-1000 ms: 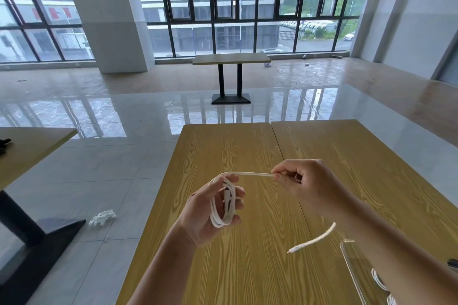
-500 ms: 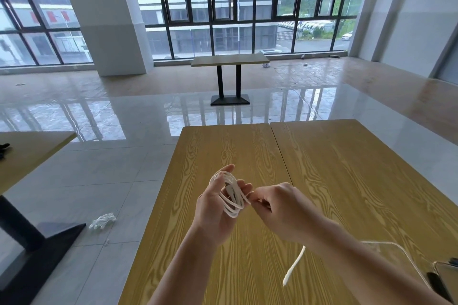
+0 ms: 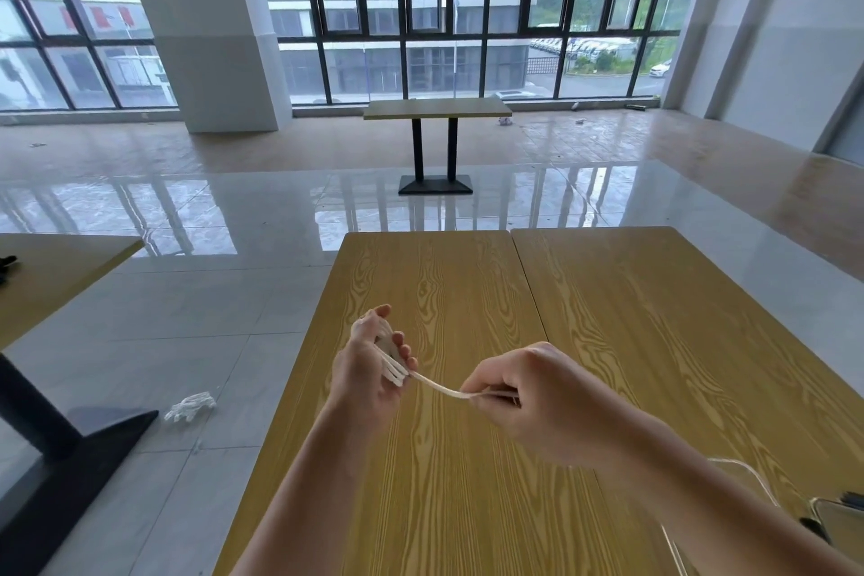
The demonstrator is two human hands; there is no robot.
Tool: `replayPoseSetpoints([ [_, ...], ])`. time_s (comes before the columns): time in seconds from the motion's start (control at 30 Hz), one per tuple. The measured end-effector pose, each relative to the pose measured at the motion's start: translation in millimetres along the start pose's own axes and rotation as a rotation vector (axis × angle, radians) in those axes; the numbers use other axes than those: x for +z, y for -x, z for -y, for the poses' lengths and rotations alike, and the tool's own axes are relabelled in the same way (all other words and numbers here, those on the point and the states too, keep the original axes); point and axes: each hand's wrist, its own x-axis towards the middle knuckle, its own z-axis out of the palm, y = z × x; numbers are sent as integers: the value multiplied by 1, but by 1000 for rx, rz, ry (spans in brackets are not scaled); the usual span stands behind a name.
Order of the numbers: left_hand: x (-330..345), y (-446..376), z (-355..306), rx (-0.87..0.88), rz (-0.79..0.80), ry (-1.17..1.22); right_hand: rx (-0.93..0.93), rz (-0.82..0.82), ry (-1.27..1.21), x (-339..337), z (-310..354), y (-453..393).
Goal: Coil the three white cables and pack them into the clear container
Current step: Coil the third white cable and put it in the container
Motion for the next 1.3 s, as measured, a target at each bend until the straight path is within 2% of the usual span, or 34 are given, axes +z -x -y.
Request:
replayPoseSetpoints([
  [0.23, 15, 22, 4, -61, 250, -346, -110, -94, -58, -8, 7, -8],
  [0.37, 22, 36, 6, -108, 404, -468, -103, -172, -95, -10, 5, -13],
  [0.5, 27, 48, 7, -162, 491, -562, -78, -225, -116, -10, 2, -16],
  [0.7, 18, 49, 8, -218, 658, -566, -44, -275, -140, -8, -2, -17],
  [0.9, 6, 52, 3, -228, 880, -588, -1, -245, -173, -8, -9, -16],
  [1.13, -12, 45, -2, -266, 912, -540, 63, -177, -211, -9, -21, -13],
  [1.3, -21, 39, -4, -218, 774, -334, 148, -225, -189, -19, -36, -11],
])
